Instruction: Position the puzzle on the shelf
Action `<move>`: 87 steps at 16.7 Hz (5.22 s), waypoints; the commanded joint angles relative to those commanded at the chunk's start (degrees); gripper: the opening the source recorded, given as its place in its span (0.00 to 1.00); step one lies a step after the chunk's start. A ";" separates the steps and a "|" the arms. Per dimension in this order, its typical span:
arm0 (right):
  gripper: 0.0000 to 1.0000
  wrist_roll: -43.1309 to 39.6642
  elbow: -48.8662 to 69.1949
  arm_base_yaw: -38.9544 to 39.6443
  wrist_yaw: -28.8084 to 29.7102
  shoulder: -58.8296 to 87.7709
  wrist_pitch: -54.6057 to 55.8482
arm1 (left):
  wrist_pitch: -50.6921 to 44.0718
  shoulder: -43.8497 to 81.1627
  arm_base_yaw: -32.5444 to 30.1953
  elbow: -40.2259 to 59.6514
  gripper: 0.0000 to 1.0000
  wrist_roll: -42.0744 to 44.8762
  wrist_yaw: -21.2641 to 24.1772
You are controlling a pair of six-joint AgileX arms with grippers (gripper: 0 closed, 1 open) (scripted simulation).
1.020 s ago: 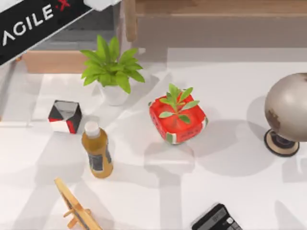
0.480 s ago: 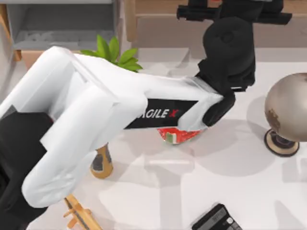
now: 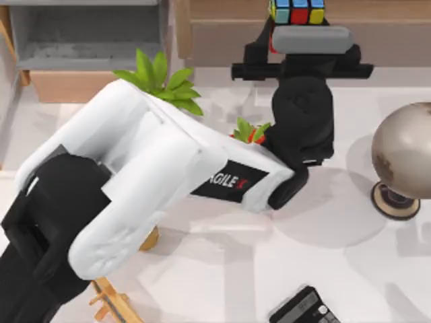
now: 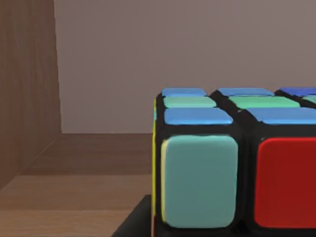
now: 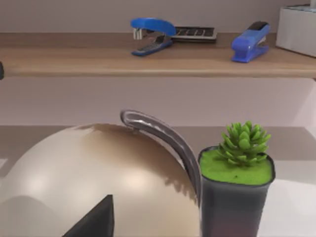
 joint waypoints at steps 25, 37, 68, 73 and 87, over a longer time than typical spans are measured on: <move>1.00 0.00 0.00 0.00 0.00 0.00 0.00 | -18.90 12.82 7.59 29.44 0.15 -3.20 7.36; 1.00 0.00 0.00 0.00 0.00 0.00 0.00 | -18.90 12.82 7.59 29.44 1.00 -3.20 7.36; 1.00 0.00 0.00 0.00 0.00 0.00 0.00 | 26.81 -24.63 8.77 -24.96 1.00 -57.09 57.44; 1.00 0.00 0.00 0.00 0.00 0.00 0.00 | 29.38 -28.73 24.33 -45.16 1.00 -75.46 72.62; 1.00 0.00 0.00 0.00 0.00 0.00 0.00 | 22.12 -23.39 86.55 -65.65 1.00 -101.88 90.75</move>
